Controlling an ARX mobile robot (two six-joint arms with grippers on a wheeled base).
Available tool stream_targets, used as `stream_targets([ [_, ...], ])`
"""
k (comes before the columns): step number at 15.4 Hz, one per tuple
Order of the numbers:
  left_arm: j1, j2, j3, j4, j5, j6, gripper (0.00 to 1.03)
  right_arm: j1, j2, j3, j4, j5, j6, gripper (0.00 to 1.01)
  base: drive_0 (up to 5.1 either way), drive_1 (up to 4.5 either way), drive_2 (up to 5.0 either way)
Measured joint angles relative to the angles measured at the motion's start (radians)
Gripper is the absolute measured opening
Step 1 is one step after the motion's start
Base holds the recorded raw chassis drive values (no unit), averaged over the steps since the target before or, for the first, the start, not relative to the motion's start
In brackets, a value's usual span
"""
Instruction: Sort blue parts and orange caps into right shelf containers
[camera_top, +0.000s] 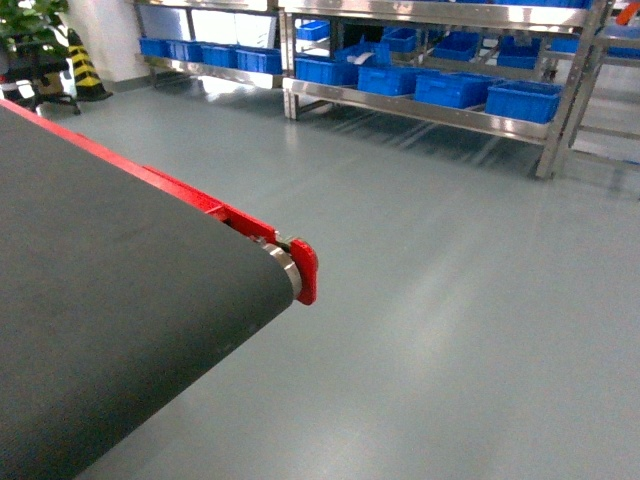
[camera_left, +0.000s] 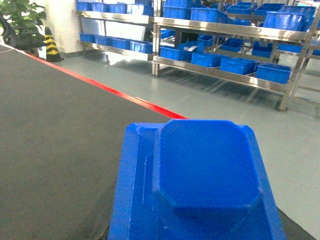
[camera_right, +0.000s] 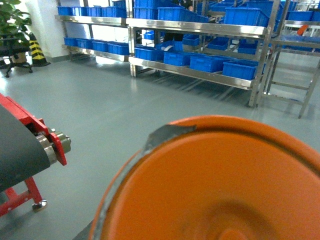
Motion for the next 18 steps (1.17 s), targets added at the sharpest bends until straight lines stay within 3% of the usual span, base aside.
stream_targets([
  [18, 0.000, 0.000, 0.000, 0.000, 0.000, 0.000, 0.42, 0.000, 0.000, 0.000, 0.000, 0.000, 0.000, 0.44, -1.6, -1.59, -1.6],
])
